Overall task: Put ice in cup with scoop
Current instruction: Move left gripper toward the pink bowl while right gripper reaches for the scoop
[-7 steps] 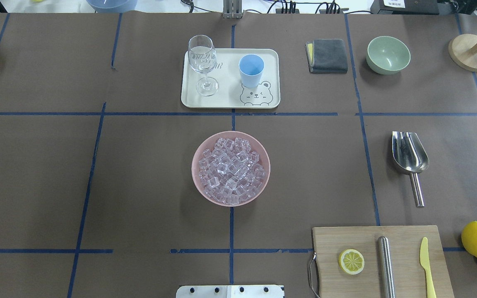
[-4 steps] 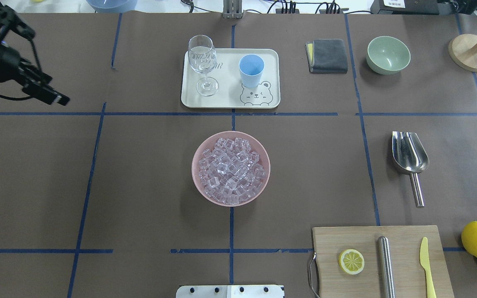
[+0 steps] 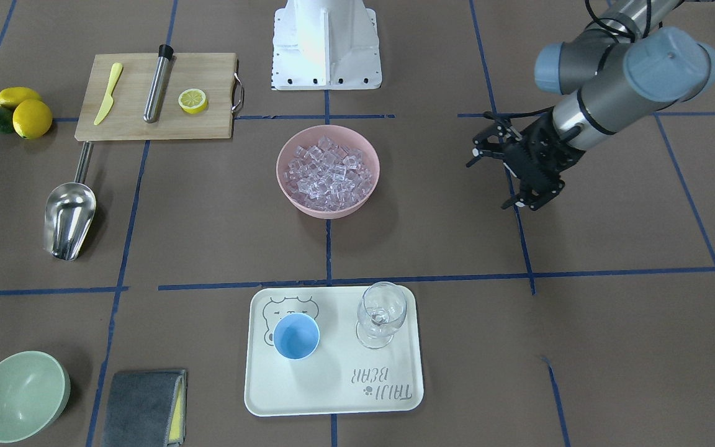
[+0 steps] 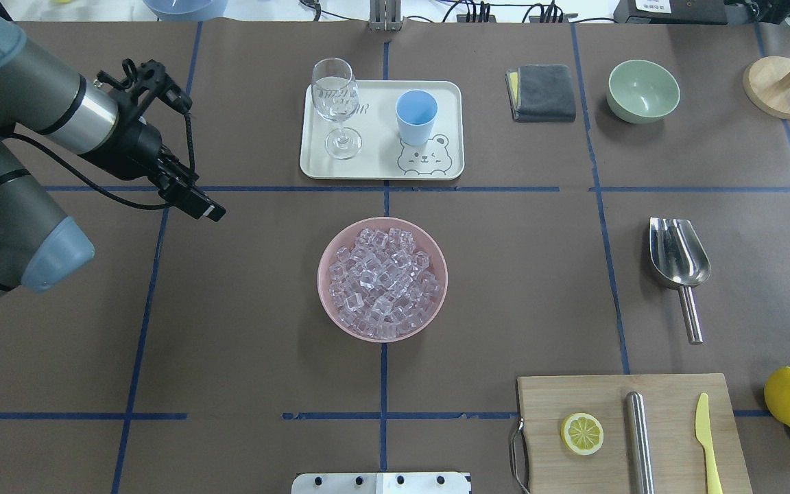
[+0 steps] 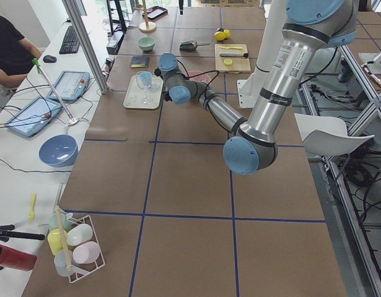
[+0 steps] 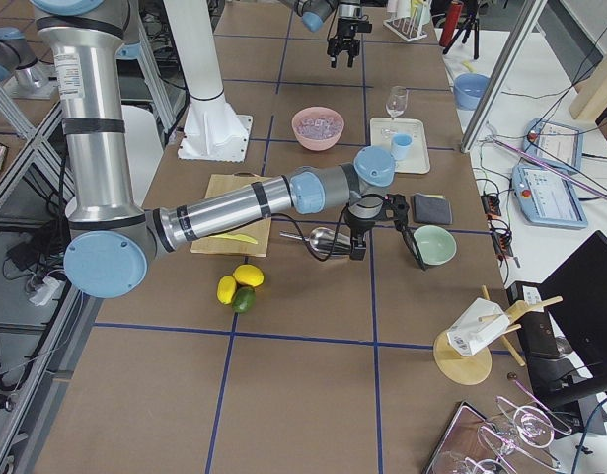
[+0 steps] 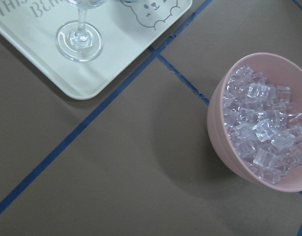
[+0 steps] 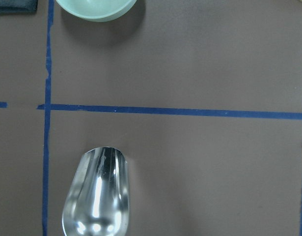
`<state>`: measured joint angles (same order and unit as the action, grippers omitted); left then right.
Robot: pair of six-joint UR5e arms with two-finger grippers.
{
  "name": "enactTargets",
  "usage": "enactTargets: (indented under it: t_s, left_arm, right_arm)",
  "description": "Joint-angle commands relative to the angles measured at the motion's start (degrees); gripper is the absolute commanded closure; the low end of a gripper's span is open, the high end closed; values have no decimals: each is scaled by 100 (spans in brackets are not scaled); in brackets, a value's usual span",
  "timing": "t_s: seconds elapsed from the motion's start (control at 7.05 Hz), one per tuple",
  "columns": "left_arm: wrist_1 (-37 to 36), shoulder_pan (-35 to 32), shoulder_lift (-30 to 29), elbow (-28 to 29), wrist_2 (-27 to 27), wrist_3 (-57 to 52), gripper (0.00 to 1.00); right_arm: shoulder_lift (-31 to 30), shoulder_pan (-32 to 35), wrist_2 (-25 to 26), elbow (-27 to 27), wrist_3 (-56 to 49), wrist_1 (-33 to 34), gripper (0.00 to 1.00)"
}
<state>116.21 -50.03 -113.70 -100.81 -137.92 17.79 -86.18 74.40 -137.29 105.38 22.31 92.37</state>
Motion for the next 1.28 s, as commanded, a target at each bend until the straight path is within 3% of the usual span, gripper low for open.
enactTargets:
  t_s: [0.0,0.14,0.28,0.71,1.13]
  left_arm:
    - [539,20,-3,0,132,-21,0]
    - [612,29,6,18,264,-39,0]
    - [604,29,32,27,352,-291,0]
    - [613,29,50,106,353,-408,0]
    - [604,20,-29,-104,362,-408,0]
  right_arm:
    - [-615,-844,602,124,1907,-1937,0]
    - [-837,-1066,589,211,2970,-2586,0]
    - [-848,-1555,676,342,3564,-2584,0]
    - [-1181,-2261,931,405,3632,-2593,0]
    - [-1296,-3122,1581,160,3972,-2663,0]
